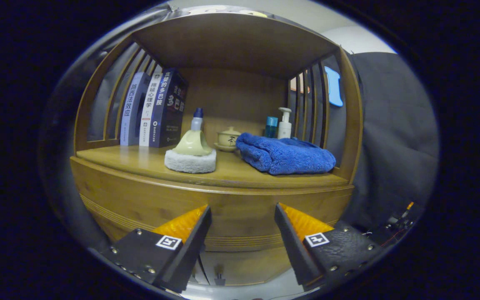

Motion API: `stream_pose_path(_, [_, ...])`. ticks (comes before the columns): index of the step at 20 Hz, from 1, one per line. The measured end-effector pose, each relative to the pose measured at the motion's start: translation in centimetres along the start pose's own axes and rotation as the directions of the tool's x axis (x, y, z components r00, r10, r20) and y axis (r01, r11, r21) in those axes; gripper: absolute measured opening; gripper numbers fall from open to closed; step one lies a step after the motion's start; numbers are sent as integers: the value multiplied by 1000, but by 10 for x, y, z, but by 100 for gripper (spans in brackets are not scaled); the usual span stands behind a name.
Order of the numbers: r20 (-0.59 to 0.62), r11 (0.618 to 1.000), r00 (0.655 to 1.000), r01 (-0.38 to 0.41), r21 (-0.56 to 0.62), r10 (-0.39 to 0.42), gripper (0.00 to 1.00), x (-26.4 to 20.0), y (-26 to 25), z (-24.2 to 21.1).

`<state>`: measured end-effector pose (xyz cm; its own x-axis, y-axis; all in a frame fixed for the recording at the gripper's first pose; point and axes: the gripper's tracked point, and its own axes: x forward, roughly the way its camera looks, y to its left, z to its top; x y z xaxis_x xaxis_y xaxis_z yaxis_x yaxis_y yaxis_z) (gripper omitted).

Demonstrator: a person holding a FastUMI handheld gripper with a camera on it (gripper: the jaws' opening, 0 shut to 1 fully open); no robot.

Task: Pull open the drawer, take out the items inside it, and place them on the countertop above the cabinet.

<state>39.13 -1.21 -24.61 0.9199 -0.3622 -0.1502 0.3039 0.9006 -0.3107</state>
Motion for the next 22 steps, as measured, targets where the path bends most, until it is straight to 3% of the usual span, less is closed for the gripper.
stream_pose_path(22, [10, 998, 999, -30, -54, 31, 91, 3, 3, 5])
